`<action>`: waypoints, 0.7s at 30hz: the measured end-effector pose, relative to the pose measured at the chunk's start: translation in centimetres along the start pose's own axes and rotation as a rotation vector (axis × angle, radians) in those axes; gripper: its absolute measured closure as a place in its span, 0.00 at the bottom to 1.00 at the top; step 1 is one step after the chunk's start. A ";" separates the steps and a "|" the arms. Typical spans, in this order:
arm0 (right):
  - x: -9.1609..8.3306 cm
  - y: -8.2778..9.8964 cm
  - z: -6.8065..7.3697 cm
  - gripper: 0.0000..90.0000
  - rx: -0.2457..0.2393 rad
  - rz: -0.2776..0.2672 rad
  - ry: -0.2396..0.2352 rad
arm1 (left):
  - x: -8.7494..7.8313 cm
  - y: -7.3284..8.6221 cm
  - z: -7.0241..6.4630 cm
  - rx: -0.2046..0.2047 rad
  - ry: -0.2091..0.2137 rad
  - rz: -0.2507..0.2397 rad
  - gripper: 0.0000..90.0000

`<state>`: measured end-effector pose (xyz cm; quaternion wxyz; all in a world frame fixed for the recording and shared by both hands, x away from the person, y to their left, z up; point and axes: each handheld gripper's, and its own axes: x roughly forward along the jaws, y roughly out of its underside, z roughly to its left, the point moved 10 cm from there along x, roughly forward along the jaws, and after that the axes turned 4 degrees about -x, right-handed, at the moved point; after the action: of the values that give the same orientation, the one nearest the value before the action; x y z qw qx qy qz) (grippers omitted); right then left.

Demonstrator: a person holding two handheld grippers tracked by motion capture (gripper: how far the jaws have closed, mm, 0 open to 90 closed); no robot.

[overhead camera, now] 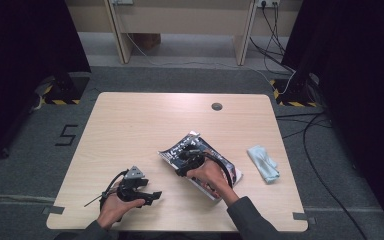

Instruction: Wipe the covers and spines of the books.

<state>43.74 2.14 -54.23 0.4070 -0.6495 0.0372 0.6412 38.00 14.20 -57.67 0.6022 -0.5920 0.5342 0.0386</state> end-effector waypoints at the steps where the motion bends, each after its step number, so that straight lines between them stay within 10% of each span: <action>1: 0.1 0.1 0.0 0.72 -0.001 0.000 -0.004 | 0.0 0.0 0.0 -0.001 0.000 0.001 0.26; 8: 0.5 0.7 -0.3 0.67 0.041 -0.032 -0.033 | 0.1 0.0 0.0 -0.004 -0.001 0.001 0.26; 21: -1.3 3.4 -5.1 0.52 0.139 -0.114 0.079 | 0.3 -0.1 -0.2 0.002 0.000 -0.001 0.26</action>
<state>45.68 -3.66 -55.47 0.4851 -0.6455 0.0606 0.5869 38.08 13.86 -57.75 0.6029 -0.5917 0.5339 0.0378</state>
